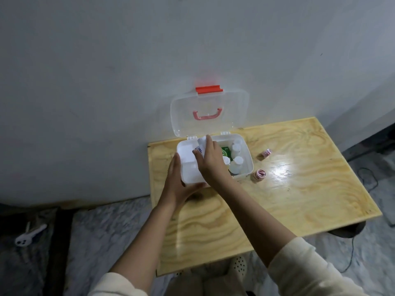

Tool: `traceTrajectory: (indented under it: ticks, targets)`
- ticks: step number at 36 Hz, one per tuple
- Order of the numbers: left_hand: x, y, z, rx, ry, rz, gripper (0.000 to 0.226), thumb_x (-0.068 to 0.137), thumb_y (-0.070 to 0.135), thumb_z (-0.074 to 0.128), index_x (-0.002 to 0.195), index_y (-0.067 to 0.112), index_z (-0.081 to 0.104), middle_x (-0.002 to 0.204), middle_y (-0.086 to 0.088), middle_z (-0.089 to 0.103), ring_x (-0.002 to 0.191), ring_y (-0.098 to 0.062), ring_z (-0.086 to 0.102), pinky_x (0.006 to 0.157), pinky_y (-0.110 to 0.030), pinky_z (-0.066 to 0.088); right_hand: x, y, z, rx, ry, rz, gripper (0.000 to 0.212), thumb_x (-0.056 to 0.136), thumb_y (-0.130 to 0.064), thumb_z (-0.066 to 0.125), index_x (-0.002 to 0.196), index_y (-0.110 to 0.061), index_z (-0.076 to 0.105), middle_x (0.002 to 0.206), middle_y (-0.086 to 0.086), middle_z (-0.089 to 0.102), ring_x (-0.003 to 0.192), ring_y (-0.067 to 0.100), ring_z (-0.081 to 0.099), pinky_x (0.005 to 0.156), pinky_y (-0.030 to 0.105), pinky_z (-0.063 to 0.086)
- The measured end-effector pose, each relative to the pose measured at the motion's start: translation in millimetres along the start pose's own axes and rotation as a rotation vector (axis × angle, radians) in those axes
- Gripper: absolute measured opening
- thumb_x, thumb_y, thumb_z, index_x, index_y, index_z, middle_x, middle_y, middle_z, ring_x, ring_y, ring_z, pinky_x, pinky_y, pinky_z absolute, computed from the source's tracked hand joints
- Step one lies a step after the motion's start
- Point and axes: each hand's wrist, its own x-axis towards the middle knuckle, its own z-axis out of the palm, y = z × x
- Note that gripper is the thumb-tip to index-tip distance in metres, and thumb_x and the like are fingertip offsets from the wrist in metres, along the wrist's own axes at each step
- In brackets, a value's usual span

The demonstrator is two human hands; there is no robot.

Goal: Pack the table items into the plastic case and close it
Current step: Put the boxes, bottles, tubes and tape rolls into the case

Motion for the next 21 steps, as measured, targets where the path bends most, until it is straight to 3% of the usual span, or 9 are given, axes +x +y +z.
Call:
traceTrajectory:
  ticks: [3,5,7,9,11,14,16,18,21]
  targets:
    - [2.3,-2.5,1.2,-0.013,0.01,0.032,0.114,0.054,0.06,0.083,0.147,0.02,0.03,0.147,0.001,0.042,0.132,-0.014,0.043,0.106,-0.032,0.042,1.5,4.6,4.5,-0.092,0.031,-0.005,0.055,0.097,-0.022,0.041,0.142,0.001,0.018,0.138,0.022,0.036,0.124,0.035,0.034,0.104,0.039,0.028]
    - [0.4,-3.6,2.5,-0.048,0.029,0.041,0.113,0.056,0.054,0.086,0.147,0.018,0.031,0.146,0.002,0.042,0.13,-0.009,0.042,0.102,-0.017,0.039,3.8,7.7,7.8,-0.154,0.05,-0.004,0.054,0.097,-0.021,0.04,0.141,0.003,0.019,0.134,0.023,0.038,0.119,0.036,0.036,0.104,0.041,0.029]
    - [-2.2,-2.6,4.1,-0.094,0.04,0.048,0.102,0.061,0.04,0.088,0.144,0.017,0.034,0.141,0.007,0.044,0.122,0.005,0.043,0.094,-0.003,0.035,5.8,11.6,11.2,-0.201,0.068,-0.006,0.053,0.097,-0.019,0.04,0.14,0.004,0.021,0.13,0.024,0.041,0.114,0.036,0.038,0.103,0.044,0.031]
    - [-4.4,-3.0,5.8,-0.121,0.058,0.064,0.088,0.067,0.023,0.087,0.137,0.024,0.035,0.132,0.019,0.043,0.114,0.022,0.039,0.087,0.003,0.034,6.4,14.4,13.0,-0.22,0.07,0.008,0.05,0.097,-0.018,0.038,0.139,0.003,0.022,0.129,0.023,0.042,0.112,0.035,0.039,0.1,0.042,0.033]
    - [-4.7,-2.9,6.5,-0.137,0.064,0.062,0.086,0.069,0.011,0.086,0.135,0.027,0.032,0.127,0.025,0.039,0.11,0.029,0.038,0.083,0.004,0.035,7.1,16.3,13.7,-0.227,0.064,0.012,0.048,0.097,-0.018,0.038,0.138,0.003,0.024,0.129,0.023,0.043,0.111,0.035,0.039,0.098,0.042,0.034]
    - [-4.8,-2.5,6.1,-0.117,0.065,0.055,0.088,0.07,0.014,0.086,0.137,0.028,0.031,0.129,0.02,0.042,0.112,0.024,0.04,0.083,0.004,0.034,7.6,17.2,13.4,-0.191,0.048,-0.01,0.045,0.095,-0.016,0.039,0.136,0.001,0.028,0.131,0.02,0.043,0.115,0.034,0.04,0.099,0.041,0.034]
    - [-4.7,-3.9,5.9,-0.088,0.058,0.047,0.096,0.068,0.024,0.086,0.145,0.024,0.029,0.137,0.011,0.041,0.117,0.009,0.041,0.086,0.005,0.033,7.0,18.1,14.4,-0.164,0.061,-0.026,0.038,0.094,-0.015,0.043,0.128,0.0,0.035,0.126,0.018,0.047,0.113,0.033,0.044,0.098,0.04,0.036]
    - [-4.0,-7.4,6.3,-0.058,0.054,0.043,0.104,0.066,0.031,0.086,0.149,0.02,0.025,0.144,0.006,0.037,0.126,-0.005,0.038,0.089,0.004,0.031,6.1,18.8,16.0,-0.143,0.09,-0.032,0.032,0.092,-0.015,0.048,0.12,-0.001,0.04,0.118,0.017,0.049,0.107,0.029,0.047,0.095,0.039,0.041]
    - [-3.4,-11.2,7.1,-0.052,0.048,0.042,0.107,0.066,0.033,0.085,0.151,0.019,0.022,0.15,0.001,0.035,0.131,-0.009,0.036,0.094,0.003,0.029,6.7,19.3,17.6,-0.152,0.153,-0.045,0.021,0.09,-0.014,0.052,0.106,-0.002,0.044,0.108,0.015,0.047,0.091,0.02,0.04,0.086,0.035,0.043]
